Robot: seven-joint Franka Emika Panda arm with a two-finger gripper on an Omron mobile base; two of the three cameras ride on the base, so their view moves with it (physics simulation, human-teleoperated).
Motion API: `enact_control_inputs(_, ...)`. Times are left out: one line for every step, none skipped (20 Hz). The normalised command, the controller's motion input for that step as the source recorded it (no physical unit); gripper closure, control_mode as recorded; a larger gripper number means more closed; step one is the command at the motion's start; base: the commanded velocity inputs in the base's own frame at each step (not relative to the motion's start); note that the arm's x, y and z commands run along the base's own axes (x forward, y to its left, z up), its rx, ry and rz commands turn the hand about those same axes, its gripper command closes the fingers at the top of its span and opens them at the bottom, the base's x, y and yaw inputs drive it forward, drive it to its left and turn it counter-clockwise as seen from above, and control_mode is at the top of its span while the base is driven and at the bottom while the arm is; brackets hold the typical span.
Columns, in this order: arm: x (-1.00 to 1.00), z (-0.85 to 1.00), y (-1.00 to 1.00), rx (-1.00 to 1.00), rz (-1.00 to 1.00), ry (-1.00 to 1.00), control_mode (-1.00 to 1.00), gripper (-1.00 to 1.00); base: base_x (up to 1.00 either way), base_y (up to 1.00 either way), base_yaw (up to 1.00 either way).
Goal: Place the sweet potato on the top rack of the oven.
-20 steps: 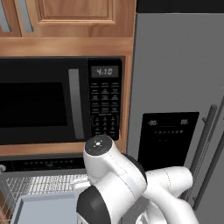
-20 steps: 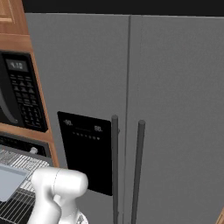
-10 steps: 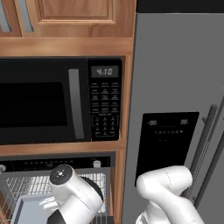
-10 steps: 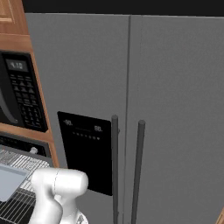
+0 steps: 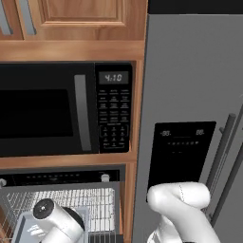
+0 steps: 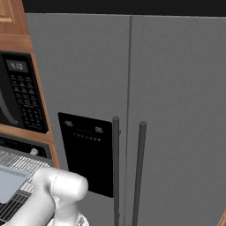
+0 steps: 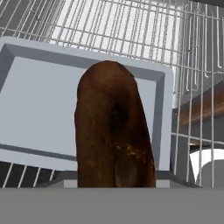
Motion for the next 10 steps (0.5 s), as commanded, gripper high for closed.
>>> enact_control_inputs(0.64, -0.51, 0.45, -0.02, -0.06, 0.07, -1.0, 1.0, 0.0, 0.0, 0.0)
enact_control_inputs(0.69, -0.46, 0.49, 0.0, -0.05, 0.12, -1.0, 1.0, 0.0, 0.0, 0.0)
enact_control_inputs(0.71, -0.44, 0.42, 0.0, -0.05, 0.11, -1.0, 1.0, 0.0, 0.0, 0.0)
enact_control_inputs(0.63, -0.44, 0.42, 0.0, -0.05, 0.05, -1.0, 1.0, 0.0, 0.0, 0.0)
enact_control_inputs(0.54, -0.56, 0.5, -0.05, -0.06, 0.0, -1.0, 1.0, 0.0, 0.0, 0.0)
enact_control_inputs(0.5, -0.64, 0.46, -0.06, -0.07, 0.0, -1.0, 1.0, 0.0, 0.0, 0.0)
enact_control_inputs(0.45, -0.69, 0.44, -0.05, -0.07, 0.0, -1.0, 1.0, 0.0, 0.0, 0.0)
enact_control_inputs(0.34, -0.73, 0.41, -0.05, -0.06, 0.0, -1.0, 1.0, 0.0, 0.0, 0.0)
enact_control_inputs(0.29, -0.71, 0.43, -0.06, -0.06, 0.0, -1.0, 1.0, 0.0, 0.0, 0.0)
enact_control_inputs(0.29, -0.66, 0.36, -0.06, -0.06, 0.0, -1.0, 1.0, 0.0, 0.0, 0.0)
